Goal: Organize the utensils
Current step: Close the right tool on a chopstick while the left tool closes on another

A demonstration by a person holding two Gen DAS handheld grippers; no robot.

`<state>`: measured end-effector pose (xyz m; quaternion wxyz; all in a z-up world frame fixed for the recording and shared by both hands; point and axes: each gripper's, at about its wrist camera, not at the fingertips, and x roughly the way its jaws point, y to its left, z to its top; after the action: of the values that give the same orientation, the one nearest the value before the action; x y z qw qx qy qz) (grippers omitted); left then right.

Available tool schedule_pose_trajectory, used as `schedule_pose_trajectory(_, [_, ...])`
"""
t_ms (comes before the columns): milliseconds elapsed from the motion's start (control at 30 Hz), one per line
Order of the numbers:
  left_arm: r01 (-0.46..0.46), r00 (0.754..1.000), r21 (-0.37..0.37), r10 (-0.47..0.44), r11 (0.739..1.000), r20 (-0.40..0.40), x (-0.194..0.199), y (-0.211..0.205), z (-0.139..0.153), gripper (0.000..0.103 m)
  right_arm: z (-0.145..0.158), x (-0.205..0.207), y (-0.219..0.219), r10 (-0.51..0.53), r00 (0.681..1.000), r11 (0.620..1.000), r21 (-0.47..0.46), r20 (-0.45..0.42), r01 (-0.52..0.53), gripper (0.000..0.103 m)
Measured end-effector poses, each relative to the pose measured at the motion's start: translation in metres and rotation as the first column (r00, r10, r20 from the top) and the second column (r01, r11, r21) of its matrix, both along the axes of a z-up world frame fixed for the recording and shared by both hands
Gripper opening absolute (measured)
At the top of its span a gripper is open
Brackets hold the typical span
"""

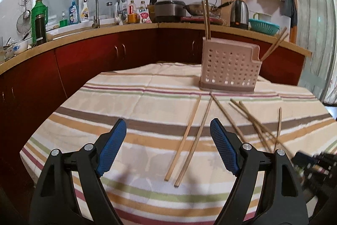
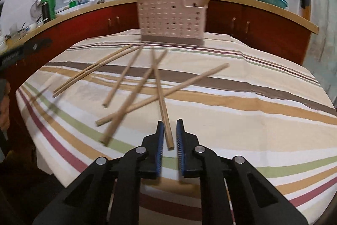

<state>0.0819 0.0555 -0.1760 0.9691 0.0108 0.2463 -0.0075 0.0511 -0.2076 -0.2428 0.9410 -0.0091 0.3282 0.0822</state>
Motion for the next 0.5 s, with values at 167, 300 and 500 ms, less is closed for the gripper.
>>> schedule_pose_trajectory(167, [0.007,0.999,0.025,-0.006,1.000,-0.049,-0.005,0.002,-0.018,0.080,0.001,0.001,-0.018,-0.045,0.999,0.999,-0.002,0.003,0.045,0.008])
schedule_pose_trajectory(300, [0.014,0.998,0.036,-0.012,0.999,-0.070,-0.004,0.003,-0.027,0.076,0.001,0.002,-0.035,-0.087,0.996,0.996,0.004,-0.001,0.087,0.007])
schedule_pose_trajectory(500, [0.057,0.991,0.034,-0.052,0.998,-0.125,0.002,-0.003,-0.041,0.059,0.000,0.002,-0.040,-0.094,0.996,0.996,0.007,0.002,0.094,0.007])
